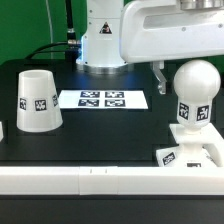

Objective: Assemble lamp

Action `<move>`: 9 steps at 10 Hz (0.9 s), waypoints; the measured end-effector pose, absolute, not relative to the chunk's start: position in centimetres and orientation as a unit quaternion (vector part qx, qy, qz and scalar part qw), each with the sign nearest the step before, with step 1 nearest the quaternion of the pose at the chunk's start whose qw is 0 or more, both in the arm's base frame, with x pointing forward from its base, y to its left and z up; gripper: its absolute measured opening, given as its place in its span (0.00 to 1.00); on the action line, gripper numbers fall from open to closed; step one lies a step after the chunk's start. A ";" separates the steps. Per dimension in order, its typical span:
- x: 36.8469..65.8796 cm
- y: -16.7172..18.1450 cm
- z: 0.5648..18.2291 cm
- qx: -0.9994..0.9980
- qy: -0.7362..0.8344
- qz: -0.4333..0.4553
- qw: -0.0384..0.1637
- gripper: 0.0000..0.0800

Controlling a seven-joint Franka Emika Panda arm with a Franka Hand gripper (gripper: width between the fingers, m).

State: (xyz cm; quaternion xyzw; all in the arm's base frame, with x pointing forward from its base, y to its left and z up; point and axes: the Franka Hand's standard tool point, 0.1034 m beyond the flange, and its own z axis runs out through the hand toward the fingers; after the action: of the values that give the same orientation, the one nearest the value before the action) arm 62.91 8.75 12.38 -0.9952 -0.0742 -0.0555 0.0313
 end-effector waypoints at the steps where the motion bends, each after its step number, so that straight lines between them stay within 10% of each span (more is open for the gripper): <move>1: 62.9 8.9 12.4 -0.993 -0.101 -0.057 0.027 0.87; 9: 63.2 9.6 12.8 -0.908 -0.416 -0.051 -0.008 0.87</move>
Offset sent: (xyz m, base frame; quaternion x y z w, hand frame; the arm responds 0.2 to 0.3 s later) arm 0.0056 0.0043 -0.0020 -0.0220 -0.0150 -0.2562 0.9663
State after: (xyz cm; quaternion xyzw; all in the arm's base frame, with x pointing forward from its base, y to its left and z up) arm 63.24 9.61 12.78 -0.9081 -0.4155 -0.0509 -0.0084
